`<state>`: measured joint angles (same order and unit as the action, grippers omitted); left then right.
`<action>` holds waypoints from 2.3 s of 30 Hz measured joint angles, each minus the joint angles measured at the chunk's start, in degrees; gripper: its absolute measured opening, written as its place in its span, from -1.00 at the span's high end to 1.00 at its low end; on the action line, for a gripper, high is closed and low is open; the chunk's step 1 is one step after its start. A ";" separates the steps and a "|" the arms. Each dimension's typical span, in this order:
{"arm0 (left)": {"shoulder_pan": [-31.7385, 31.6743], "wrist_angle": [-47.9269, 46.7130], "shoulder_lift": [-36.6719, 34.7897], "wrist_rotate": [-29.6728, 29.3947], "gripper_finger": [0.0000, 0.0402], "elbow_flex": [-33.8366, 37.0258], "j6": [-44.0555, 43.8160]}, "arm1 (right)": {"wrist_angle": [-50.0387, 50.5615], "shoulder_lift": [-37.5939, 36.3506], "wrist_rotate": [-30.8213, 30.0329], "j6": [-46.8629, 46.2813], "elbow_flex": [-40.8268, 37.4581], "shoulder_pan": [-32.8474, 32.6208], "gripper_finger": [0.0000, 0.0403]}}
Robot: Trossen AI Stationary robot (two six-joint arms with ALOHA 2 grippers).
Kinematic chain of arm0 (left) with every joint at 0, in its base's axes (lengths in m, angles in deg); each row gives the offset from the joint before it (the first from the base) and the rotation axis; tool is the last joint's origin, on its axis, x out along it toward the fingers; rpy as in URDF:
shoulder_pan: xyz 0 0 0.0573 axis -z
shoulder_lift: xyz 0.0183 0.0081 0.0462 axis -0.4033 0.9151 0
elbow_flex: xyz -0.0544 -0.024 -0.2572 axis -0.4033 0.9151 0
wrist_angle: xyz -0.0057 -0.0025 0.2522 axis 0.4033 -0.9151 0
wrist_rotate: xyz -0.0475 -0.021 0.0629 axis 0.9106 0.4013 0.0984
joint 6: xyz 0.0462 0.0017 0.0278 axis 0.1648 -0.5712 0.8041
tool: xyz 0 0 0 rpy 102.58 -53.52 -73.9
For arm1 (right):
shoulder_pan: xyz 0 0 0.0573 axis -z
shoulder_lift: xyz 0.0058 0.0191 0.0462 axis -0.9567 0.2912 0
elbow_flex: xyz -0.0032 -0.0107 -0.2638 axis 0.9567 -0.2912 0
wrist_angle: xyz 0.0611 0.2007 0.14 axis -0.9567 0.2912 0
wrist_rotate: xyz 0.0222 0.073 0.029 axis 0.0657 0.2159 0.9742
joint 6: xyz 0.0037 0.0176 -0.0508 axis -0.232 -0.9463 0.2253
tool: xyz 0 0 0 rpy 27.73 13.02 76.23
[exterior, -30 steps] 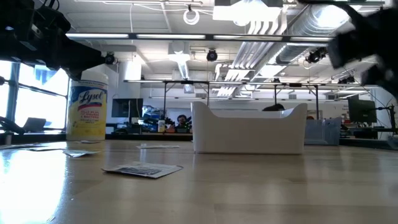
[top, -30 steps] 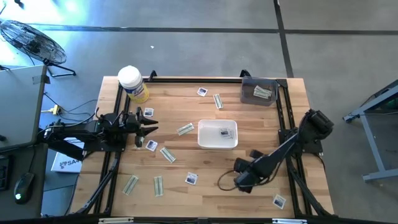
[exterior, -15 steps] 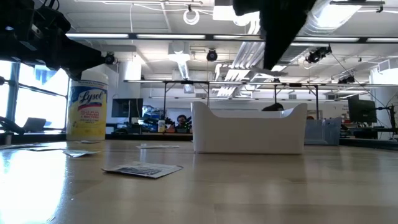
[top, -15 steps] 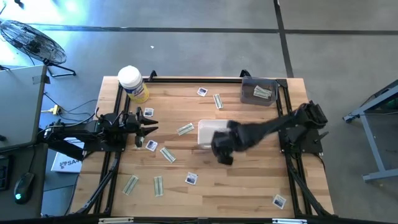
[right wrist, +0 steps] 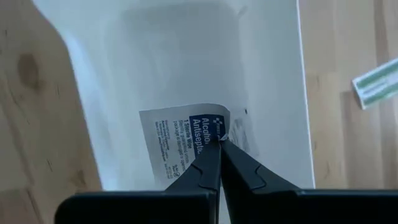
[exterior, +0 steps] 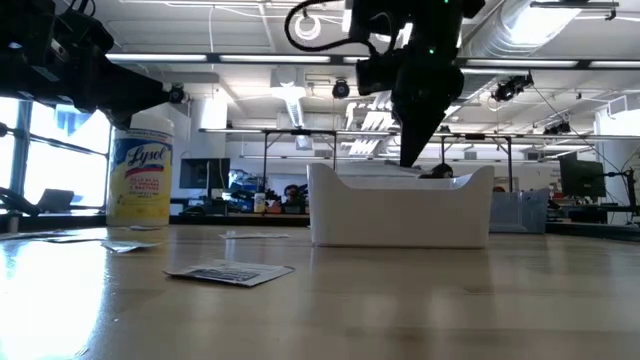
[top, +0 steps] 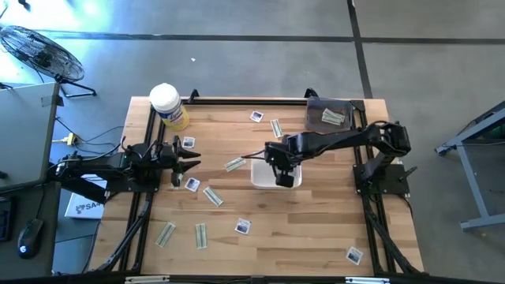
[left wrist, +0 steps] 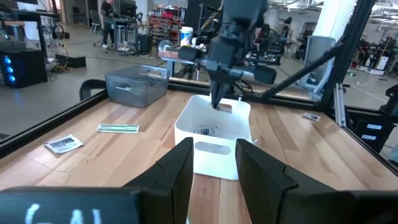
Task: Pick & Place First Aid Supplies
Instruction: Put the blue alcohol pad into the white bin
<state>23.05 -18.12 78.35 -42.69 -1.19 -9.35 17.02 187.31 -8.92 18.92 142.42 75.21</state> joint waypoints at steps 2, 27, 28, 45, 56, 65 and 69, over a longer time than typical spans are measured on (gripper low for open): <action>0.00 0.00 0.01 0.00 0.41 0.00 0.01 | -2.76 -0.03 1.29 0.71 -1.80 0.88 0.99; 0.00 0.00 0.00 -0.02 0.41 0.00 0.02 | -9.40 -0.03 -5.19 5.62 -11.91 2.35 0.68; 0.00 0.00 0.01 -0.02 0.41 0.00 0.00 | -9.41 -0.03 -5.24 5.61 -11.53 2.35 0.63; -0.02 0.00 -0.01 -0.04 0.41 0.00 0.01 | 13.01 -0.10 2.33 -10.88 5.50 -12.62 0.44; -0.02 0.00 0.01 -0.04 0.41 0.00 0.02 | 18.56 -0.12 12.10 -46.26 5.93 -31.51 0.44; -0.02 0.00 -0.01 -0.04 0.41 0.00 0.01 | 15.24 1.73 23.66 -72.33 0.96 -45.05 0.44; -0.01 0.00 -0.01 -0.04 0.41 0.00 0.01 | 5.07 1.76 28.33 -81.88 -5.58 -49.38 0.44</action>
<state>23.05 -18.12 78.34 -42.73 -1.19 -9.34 22.09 189.07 19.42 -62.96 136.84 25.83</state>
